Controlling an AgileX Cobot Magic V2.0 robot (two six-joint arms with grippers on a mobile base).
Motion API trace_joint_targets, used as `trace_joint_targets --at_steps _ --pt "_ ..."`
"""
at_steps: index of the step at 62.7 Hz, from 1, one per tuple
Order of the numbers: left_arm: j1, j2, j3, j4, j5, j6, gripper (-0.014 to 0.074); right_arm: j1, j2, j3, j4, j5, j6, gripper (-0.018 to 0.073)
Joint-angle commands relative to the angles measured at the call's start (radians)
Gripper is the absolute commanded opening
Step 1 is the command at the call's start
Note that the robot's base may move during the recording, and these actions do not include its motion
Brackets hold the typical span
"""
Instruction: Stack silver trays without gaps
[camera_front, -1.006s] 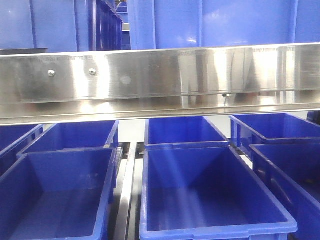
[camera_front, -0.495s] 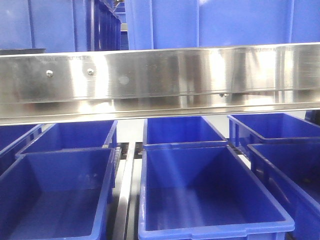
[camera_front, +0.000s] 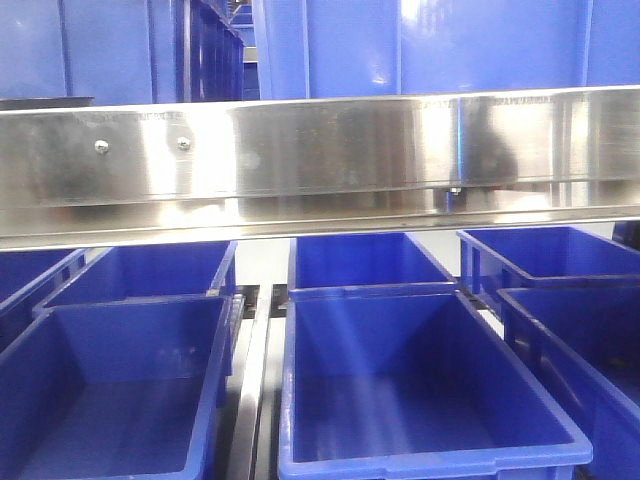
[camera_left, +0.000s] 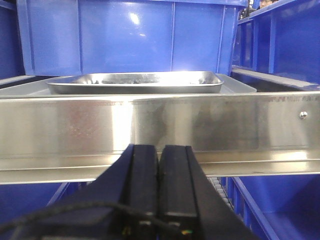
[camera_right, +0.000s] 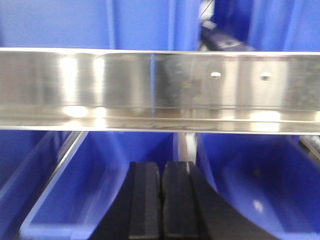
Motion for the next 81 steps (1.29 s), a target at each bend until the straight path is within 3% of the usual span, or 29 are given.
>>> trace_joint_targets --at_steps 1,23,37,81 --pt "0.002 -0.011 -0.003 -0.006 -0.094 0.001 -0.0048 -0.008 -0.062 0.037 0.004 -0.157 -0.011 0.0050" --pt "0.002 -0.011 -0.003 -0.006 -0.094 0.001 -0.0048 -0.010 -0.061 0.049 0.005 -0.144 -0.048 0.0050" --pt "0.002 -0.011 -0.003 -0.006 -0.094 0.001 -0.0048 -0.080 -0.061 0.049 0.079 -0.150 -0.079 0.0050" --pt "0.002 -0.011 -0.003 -0.006 -0.094 0.001 -0.0048 -0.080 -0.061 0.049 0.079 -0.150 -0.078 0.0050"
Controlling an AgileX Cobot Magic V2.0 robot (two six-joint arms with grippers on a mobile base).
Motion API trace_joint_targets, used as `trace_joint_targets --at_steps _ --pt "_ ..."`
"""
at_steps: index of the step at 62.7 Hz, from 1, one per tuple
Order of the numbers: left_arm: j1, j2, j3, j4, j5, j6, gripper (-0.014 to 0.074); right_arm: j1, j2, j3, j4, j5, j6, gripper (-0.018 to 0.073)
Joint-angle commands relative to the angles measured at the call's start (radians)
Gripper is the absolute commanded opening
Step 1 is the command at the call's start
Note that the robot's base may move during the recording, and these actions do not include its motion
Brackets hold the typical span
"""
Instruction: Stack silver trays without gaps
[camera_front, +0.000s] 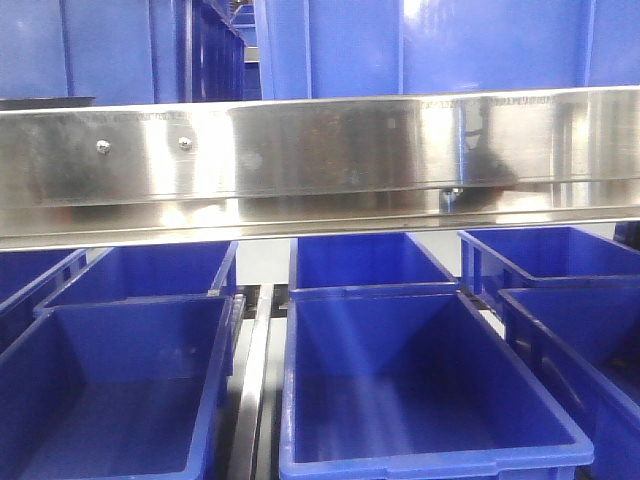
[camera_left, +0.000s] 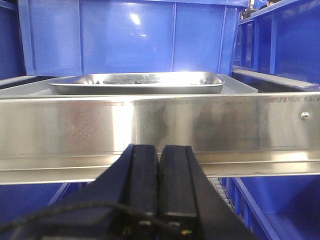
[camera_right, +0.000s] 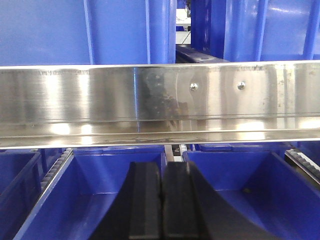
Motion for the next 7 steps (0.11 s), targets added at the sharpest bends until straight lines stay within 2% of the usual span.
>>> trace_joint_targets --at_steps 1,7 --pt "0.002 -0.009 -0.003 -0.006 -0.092 0.001 -0.0048 -0.007 -0.011 0.001 0.002 -0.091 -0.011 0.0050" --pt "0.002 -0.009 -0.003 -0.006 -0.092 0.001 -0.0048 -0.007 -0.011 0.001 0.002 -0.091 -0.011 0.0050"
